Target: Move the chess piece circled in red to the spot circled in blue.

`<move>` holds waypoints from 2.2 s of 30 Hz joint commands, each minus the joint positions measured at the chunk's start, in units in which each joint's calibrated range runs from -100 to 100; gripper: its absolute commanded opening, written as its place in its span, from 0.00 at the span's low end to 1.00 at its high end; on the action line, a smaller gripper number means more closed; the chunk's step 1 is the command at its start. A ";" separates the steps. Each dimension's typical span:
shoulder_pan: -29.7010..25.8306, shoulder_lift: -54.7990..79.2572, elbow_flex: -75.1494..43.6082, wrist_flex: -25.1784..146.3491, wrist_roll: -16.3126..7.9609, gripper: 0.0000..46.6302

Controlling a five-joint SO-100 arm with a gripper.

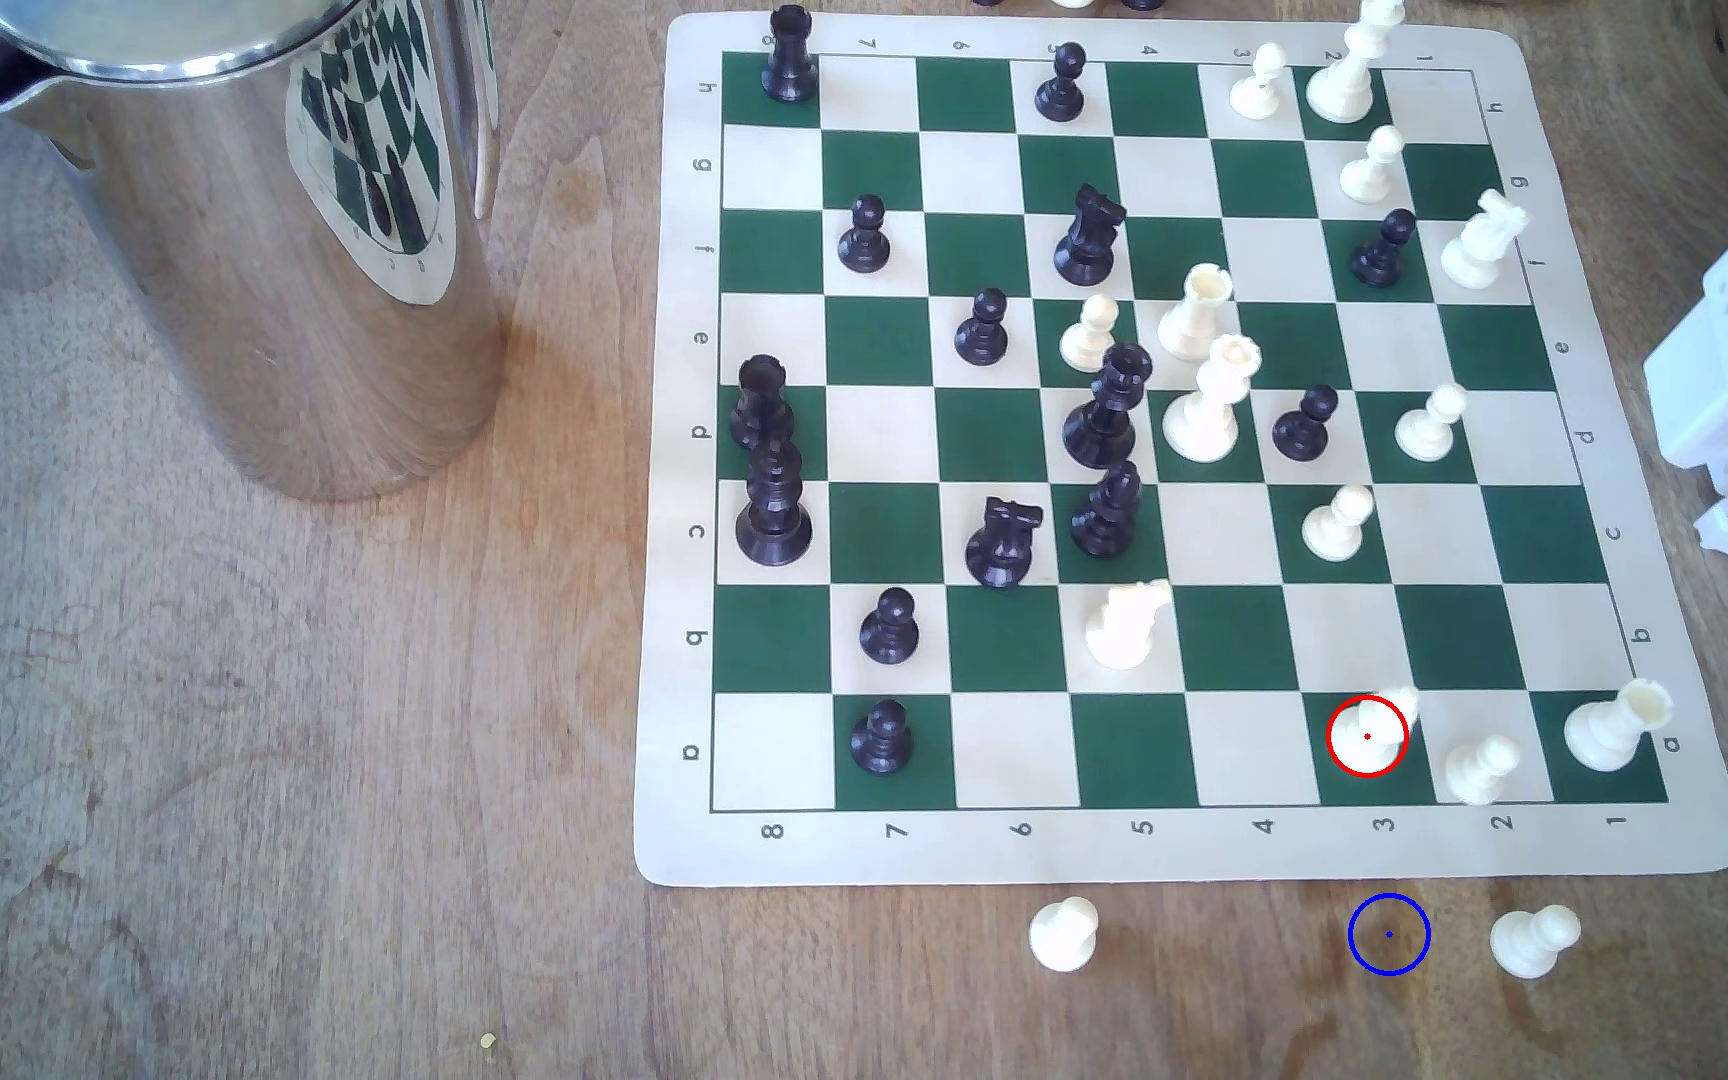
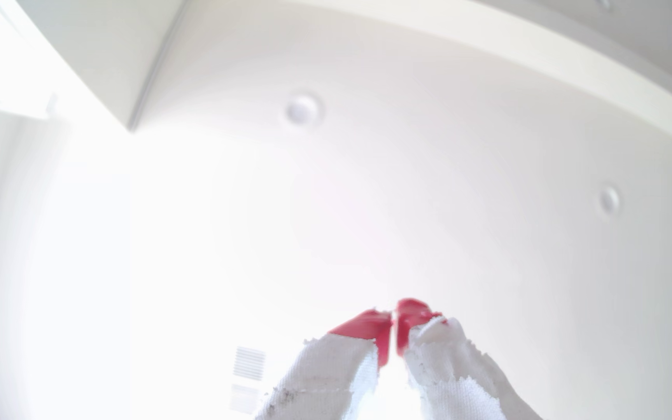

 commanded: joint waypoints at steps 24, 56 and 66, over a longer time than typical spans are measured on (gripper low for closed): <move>-1.20 0.05 -19.68 65.49 -0.39 0.00; -12.62 8.03 -51.68 175.89 -10.21 0.12; -28.58 19.92 -50.59 177.53 -18.02 0.36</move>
